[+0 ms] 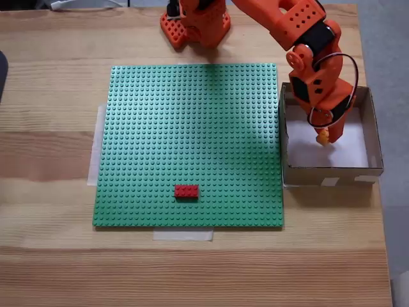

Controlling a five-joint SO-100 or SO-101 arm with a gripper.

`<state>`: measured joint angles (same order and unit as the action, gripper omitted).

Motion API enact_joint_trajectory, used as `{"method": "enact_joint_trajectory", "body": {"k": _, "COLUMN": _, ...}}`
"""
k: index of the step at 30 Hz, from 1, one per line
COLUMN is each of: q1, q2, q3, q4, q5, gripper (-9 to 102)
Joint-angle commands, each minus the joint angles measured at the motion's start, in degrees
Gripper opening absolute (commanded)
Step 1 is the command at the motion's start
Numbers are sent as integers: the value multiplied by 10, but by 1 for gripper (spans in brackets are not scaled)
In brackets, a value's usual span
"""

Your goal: Pick the yellow lego block and put it in the box.

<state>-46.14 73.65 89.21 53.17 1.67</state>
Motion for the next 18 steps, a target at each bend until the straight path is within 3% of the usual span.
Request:
{"method": "enact_joint_trajectory", "body": {"k": 1, "q1": -2, "q2": 4, "q3": -31, "q4": 2, "q5": -9, "gripper": 6}}
{"method": "enact_joint_trajectory", "body": {"k": 18, "q1": -4, "q2": 24, "q3": -50, "q4": 18, "q5": -13, "gripper": 13}}
